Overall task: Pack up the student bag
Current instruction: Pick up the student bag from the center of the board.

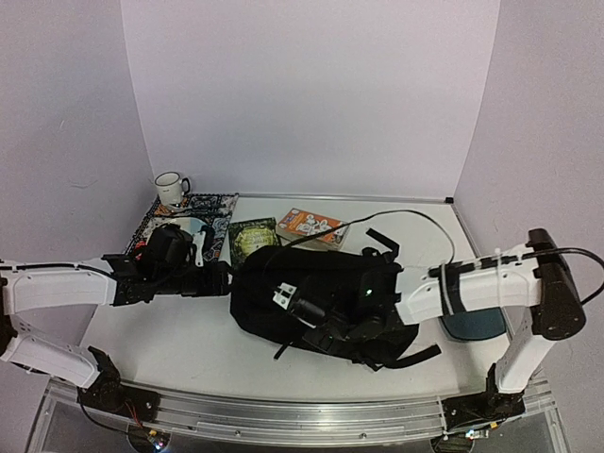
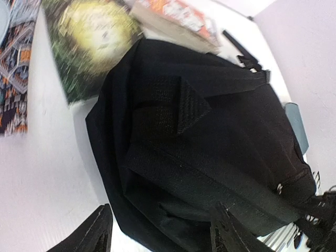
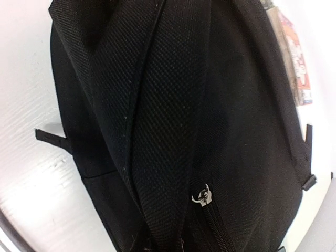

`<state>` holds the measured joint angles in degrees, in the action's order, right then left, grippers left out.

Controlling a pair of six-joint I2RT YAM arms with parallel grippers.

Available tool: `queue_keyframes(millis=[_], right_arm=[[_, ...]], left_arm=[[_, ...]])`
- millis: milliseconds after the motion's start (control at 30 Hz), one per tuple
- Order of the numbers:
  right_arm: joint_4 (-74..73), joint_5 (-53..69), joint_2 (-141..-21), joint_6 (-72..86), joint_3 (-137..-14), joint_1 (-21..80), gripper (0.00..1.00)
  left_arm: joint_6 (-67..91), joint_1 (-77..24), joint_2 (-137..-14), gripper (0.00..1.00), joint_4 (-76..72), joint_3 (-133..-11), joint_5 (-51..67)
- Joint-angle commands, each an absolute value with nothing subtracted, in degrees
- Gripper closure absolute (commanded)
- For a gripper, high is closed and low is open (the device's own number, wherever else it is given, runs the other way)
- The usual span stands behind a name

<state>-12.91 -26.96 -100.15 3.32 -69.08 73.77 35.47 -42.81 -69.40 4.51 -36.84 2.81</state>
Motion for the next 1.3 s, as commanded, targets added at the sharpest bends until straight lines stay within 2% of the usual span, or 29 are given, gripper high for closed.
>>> queue_keyframes(millis=[0, 133, 300, 400, 567, 667, 800, 967, 1100, 1267], right_arm=[[-14.39, -26.03, -90.72, 2.17, -70.11, 70.40, 1.00], [-14.31, -23.18, -85.94, 3.41, -71.20, 66.33, 1.00], [-11.12, -11.06, -80.08, 3.80, -72.40, 61.69, 1.00], [-10.72, -7.96, -78.70, 2.96, -73.98, 61.25, 1.00], [-10.81, -6.46, -77.87, 2.36, -74.97, 60.27, 1.00], [-11.01, -2.93, -77.45, 2.14, -75.54, 59.91, 1.00], [-11.26, -0.43, -77.26, 1.47, -76.02, 59.94, 1.00], [-11.32, 2.97, -77.09, 0.70, -76.39, 59.90, 1.00], [-12.16, 3.87, -77.28, -0.80, -77.55, 59.89, 1.00], [-12.66, 2.10, -76.84, -1.84, -77.75, 59.85, 1.00]], left_arm=[[23.92, -42.91, -66.70, 0.32, 5.95, -41.42, 3.75], [22.00, -42.98, -62.80, 0.31, 5.90, -41.37, 5.19], [17.97, -43.89, -58.21, 0.30, 5.61, -40.42, 5.70], [13.36, -45.47, -57.93, 0.27, 4.96, -41.11, 4.11], [0.34, -48.43, -60.23, 0.25, 3.45, -44.69, 1.98], [-13.22, -49.48, -60.02, 0.22, 3.24, -45.65, -1.16], [-29.81, -50.52, -58.16, 0.18, 1.07, -44.61, -0.84], [-43.15, -50.91, -59.46, 0.16, 0.27, -44.97, 2.63], [-50.07, -51.83, -61.54, 0.16, -2.91, -45.44, -0.41], [-51.59, -51.86, -58.56, 0.16, -7.48, -43.52, -6.25]])
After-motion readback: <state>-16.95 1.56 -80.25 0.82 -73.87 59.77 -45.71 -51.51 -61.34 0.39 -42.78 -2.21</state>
